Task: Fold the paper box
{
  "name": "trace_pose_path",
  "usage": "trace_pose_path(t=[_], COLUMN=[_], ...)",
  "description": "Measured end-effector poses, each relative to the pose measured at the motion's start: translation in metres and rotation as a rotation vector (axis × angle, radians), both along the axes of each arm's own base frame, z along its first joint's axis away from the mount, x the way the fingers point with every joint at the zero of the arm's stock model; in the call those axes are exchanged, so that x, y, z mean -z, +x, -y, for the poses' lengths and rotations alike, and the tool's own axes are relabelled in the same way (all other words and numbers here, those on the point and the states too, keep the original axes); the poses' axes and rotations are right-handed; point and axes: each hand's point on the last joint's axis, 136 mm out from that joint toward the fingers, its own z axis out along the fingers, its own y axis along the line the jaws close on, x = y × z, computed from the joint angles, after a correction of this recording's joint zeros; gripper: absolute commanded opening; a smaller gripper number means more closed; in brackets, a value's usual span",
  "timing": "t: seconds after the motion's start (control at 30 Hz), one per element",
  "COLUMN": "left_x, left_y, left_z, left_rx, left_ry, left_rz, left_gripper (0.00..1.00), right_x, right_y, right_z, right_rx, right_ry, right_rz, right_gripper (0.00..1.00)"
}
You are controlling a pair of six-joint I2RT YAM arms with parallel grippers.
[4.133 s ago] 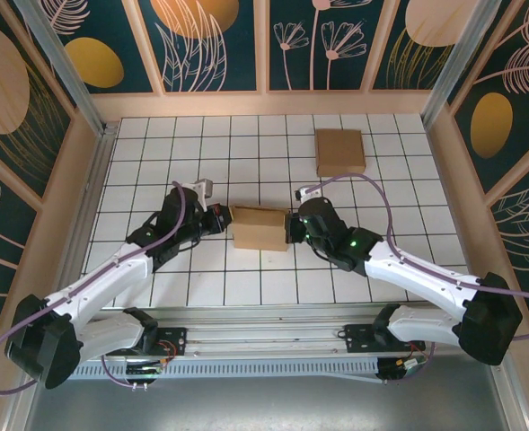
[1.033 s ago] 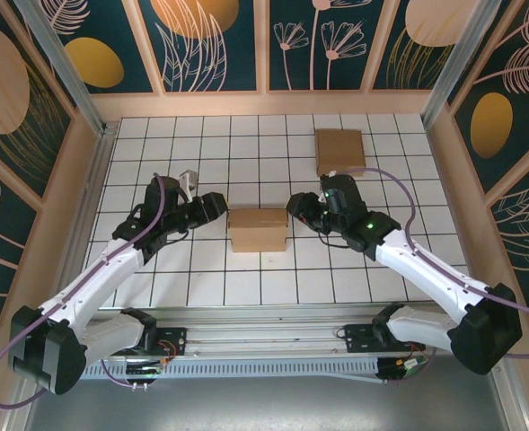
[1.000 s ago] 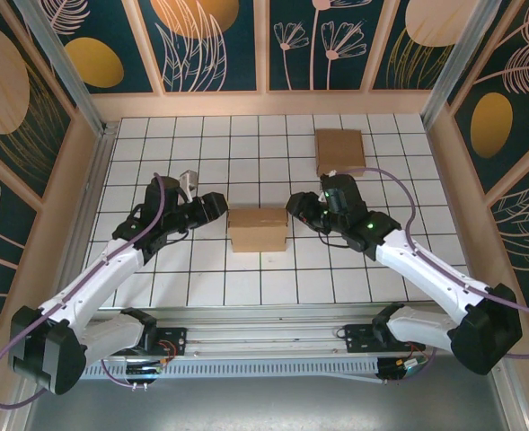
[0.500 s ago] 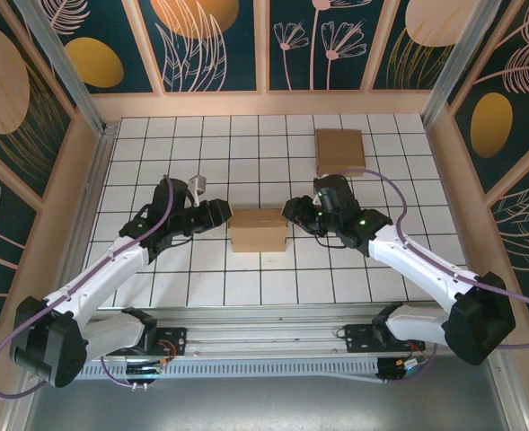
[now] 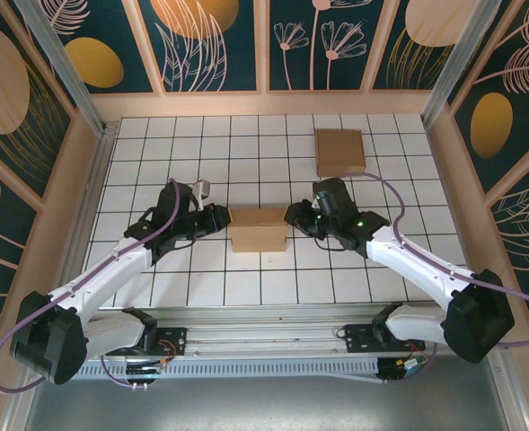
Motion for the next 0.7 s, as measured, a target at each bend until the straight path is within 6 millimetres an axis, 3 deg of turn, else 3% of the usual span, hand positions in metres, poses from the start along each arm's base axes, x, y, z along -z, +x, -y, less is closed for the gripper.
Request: trace_pose_path(t=[0.13,0.3,0.37,0.53,0.7], left_x=[0.000,0.005,0.004,-0.005,0.000], left_y=[0.000,-0.001,-0.003,-0.004,-0.007], left_z=[0.000,-0.008,-0.011,-0.015,-0.012], left_rx=[0.006,-0.015,-0.027,-0.042,-0.028], left_ry=[0.011,0.055,0.061,0.059,0.042], left_rz=[0.012,0.000,-0.004,0.026,0.011], left_gripper=[0.26,0.56,0.61,0.63,0.63], right_x=[0.000,0.000,-0.004,-0.016,-0.016], right_y=[0.000,0.001,0.002,0.001,-0.003], right_z=[0.000,0.003,0.005,0.006,-0.002], right_rx=[0.001,0.008,0.011,-0.001,-0.033], right_ry=[-0.002,-0.020,-0.026,-0.028,-0.019], right_rz=[0.000,0.014,0.037,0.092,0.096], right_gripper=[0.26,0.38,0.42,0.48,0.49])
